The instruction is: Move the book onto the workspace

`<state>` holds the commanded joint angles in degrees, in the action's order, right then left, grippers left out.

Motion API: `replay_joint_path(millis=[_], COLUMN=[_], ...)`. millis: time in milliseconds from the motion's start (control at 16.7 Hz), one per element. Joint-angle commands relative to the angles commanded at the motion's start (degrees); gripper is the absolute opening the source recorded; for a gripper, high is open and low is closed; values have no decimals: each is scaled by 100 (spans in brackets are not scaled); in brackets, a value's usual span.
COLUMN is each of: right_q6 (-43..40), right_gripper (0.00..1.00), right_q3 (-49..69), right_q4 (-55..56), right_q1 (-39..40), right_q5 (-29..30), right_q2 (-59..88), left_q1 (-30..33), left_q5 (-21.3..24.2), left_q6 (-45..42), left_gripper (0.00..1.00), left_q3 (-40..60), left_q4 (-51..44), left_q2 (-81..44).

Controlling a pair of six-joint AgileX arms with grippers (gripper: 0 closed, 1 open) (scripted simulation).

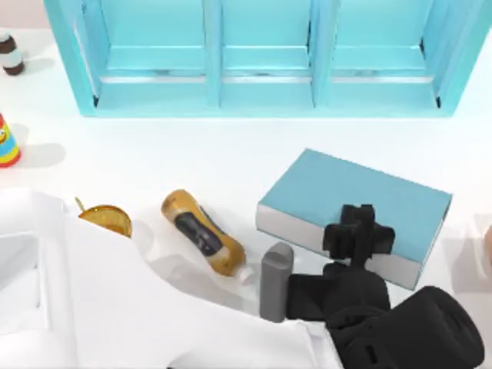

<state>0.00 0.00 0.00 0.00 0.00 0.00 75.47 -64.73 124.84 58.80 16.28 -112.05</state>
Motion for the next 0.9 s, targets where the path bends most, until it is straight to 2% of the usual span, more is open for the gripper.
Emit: replay_joint_path(millis=[660,900], right_q6=[0,0], right_gripper=[100,100], right_q3=[0,0], right_q4=[0,0], right_q1=[0,0], right_q5=[0,0], right_q2=[0,0], left_q1=[47,50], left_q5=[-38,-35], left_q6=[98,100], left_gripper=[0,0], left_q3=[-40,-132], left_q4=[-122,222], left_q2=[14,-229])
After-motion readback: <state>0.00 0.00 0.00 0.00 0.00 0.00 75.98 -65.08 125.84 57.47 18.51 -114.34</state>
